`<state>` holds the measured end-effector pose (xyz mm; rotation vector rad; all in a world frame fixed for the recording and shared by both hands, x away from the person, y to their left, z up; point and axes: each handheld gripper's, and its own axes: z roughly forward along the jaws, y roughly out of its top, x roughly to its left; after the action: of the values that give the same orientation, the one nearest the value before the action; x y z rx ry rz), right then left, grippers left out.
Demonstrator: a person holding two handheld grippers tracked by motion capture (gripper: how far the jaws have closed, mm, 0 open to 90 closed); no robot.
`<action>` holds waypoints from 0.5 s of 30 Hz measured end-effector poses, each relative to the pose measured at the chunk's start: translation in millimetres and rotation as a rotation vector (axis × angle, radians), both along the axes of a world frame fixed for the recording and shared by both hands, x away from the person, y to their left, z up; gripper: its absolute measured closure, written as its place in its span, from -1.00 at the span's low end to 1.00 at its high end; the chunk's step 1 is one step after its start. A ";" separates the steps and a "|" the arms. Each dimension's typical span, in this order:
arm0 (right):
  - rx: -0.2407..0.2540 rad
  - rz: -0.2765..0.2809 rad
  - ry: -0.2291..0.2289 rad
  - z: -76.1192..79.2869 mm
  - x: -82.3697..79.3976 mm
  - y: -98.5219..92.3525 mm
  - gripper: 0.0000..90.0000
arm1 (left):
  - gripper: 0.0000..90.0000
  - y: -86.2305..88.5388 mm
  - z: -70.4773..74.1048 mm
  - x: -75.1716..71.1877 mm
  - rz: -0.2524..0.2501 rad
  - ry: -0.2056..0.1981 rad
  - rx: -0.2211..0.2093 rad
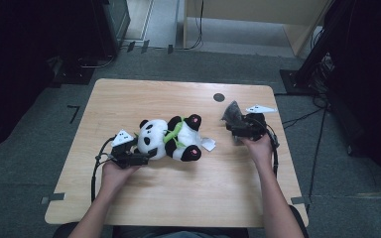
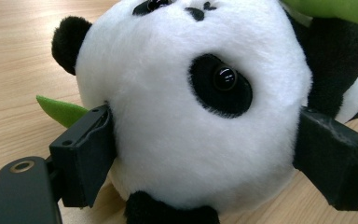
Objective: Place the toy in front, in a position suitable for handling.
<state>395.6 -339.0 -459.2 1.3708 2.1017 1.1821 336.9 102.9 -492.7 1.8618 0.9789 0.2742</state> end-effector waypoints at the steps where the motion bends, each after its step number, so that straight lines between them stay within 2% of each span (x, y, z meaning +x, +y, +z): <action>1: 0.000 0.000 0.000 0.0 0.0 0.0 -0.55 | -0.73 0.0 0.0 0.0 0.000 0.000 0.000; 3: -0.013 0.025 -0.005 2.3 -6.6 9.7 -0.54 | -0.73 1.0 -0.4 1.8 -0.005 -0.001 -0.002; 9: -0.006 0.080 -0.024 6.5 -21.5 26.9 -0.54 | -0.73 0.8 0.5 3.9 -0.006 0.001 0.001; 14: -0.002 0.152 -0.039 10.2 -41.3 47.7 -0.53 | -0.73 0.4 1.5 4.4 -0.003 0.008 0.003; 15: 0.002 0.183 -0.047 11.9 -49.0 54.9 -0.52 | -0.73 0.1 1.7 4.4 -0.002 0.009 0.003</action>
<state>346.6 -284.1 -447.3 1.1599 2.2309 1.2738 341.3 103.0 -490.9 1.8681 0.9832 0.2668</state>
